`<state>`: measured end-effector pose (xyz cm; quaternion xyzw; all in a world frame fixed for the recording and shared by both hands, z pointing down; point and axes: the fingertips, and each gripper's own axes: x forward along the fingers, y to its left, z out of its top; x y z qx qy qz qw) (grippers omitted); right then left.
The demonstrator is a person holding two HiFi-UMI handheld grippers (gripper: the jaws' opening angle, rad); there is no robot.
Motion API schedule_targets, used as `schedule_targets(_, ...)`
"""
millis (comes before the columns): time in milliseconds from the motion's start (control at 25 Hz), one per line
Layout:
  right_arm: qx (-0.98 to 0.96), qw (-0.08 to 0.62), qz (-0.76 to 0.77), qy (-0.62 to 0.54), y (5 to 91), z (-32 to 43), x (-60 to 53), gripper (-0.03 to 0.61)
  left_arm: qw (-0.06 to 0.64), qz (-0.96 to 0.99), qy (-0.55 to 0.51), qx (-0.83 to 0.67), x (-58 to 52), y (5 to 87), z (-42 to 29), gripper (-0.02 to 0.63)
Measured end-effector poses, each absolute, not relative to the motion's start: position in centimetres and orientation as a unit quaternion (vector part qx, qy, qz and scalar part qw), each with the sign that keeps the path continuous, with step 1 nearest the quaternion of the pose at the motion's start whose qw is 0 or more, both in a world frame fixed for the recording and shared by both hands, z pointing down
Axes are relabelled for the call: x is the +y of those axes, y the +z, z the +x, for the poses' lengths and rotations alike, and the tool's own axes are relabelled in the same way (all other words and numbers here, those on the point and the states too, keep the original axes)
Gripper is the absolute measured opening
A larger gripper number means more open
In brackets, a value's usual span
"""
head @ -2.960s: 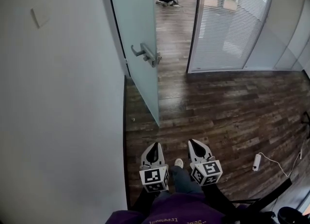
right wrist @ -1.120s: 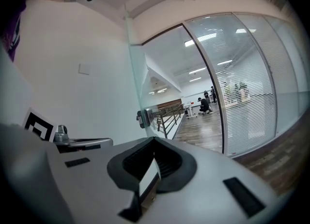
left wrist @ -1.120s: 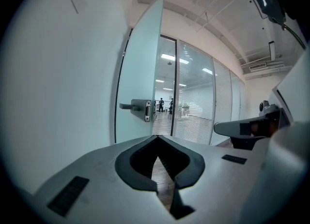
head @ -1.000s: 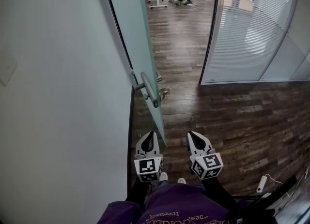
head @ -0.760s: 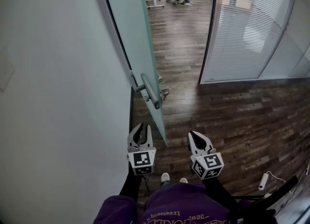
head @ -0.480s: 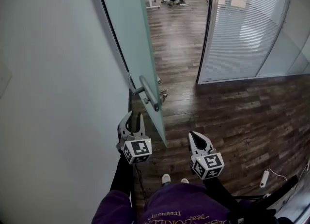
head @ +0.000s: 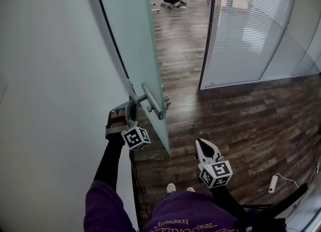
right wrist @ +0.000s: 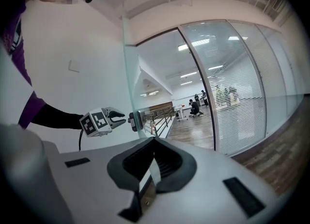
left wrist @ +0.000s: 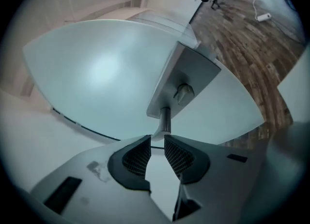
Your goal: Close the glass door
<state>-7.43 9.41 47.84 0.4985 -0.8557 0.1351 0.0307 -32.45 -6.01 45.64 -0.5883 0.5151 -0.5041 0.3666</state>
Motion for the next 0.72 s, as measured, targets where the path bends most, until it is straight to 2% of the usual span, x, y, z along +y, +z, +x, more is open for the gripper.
schedule_targets(560, -0.852, 0.035, 0.502, 0.142, 49.0, -8.1, 8.3, -0.009, 0.402, -0.611, -0.528, 0.432, -7.7, 48.5, -31.8, 0.081)
schedule_targets(720, -0.853, 0.038, 0.501, 0.142, 49.0, -8.4, 8.4, -0.009, 0.394, -0.613, -0.526, 0.439, -8.2, 48.7, -31.6, 0.114)
